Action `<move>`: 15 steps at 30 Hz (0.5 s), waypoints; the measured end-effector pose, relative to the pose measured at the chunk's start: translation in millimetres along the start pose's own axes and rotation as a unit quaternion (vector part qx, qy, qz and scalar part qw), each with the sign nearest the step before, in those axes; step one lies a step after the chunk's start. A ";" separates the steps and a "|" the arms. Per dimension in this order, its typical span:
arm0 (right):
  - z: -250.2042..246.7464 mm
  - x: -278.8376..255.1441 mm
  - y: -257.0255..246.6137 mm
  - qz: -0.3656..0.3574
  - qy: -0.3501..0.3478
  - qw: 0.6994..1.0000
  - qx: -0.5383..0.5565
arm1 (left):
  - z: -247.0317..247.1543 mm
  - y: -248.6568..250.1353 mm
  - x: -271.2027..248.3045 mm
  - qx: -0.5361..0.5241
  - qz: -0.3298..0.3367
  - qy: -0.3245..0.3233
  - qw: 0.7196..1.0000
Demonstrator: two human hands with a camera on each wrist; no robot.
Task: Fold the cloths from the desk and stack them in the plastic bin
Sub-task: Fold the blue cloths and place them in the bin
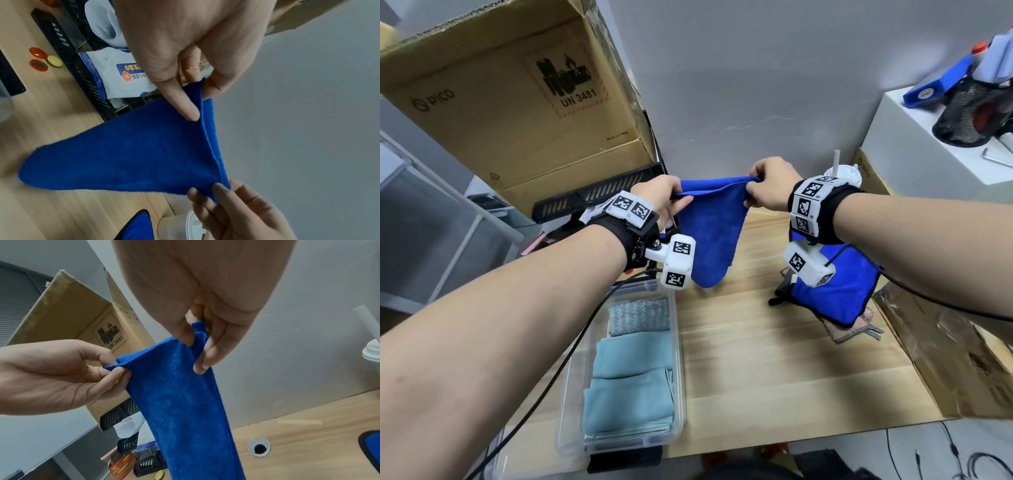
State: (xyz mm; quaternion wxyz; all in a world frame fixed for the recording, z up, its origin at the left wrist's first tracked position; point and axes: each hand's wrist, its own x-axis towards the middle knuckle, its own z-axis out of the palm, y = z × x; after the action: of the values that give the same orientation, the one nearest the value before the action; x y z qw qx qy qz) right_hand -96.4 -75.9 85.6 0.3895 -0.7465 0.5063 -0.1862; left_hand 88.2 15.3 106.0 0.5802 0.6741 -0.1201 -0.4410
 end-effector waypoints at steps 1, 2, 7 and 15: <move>-0.3 1.6 1.0 -0.001 0.003 1.000 -0.010 | 0.1 1.6 -2.1 0.001 0.000 -0.009 1.000; -0.7 2.9 1.7 -0.005 0.005 1.000 -0.018 | 0.5 2.1 -2.7 0.009 0.000 -0.018 1.000; -3.8 11.1 5.2 -0.032 0.004 0.999 -0.001 | -5.2 -2.1 -2.1 0.169 0.051 -0.052 0.983; -10.2 -6.3 14.5 -0.018 -0.149 0.975 -0.163 | -7.7 -28.5 -12.1 0.482 0.081 -0.117 0.865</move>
State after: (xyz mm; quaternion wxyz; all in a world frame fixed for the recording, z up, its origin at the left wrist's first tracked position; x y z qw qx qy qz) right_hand -114.8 -76.8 81.5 0.3300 -0.8286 0.4523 0.0052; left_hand 76.9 37.1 85.7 0.1984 0.8014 -0.4388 -0.3548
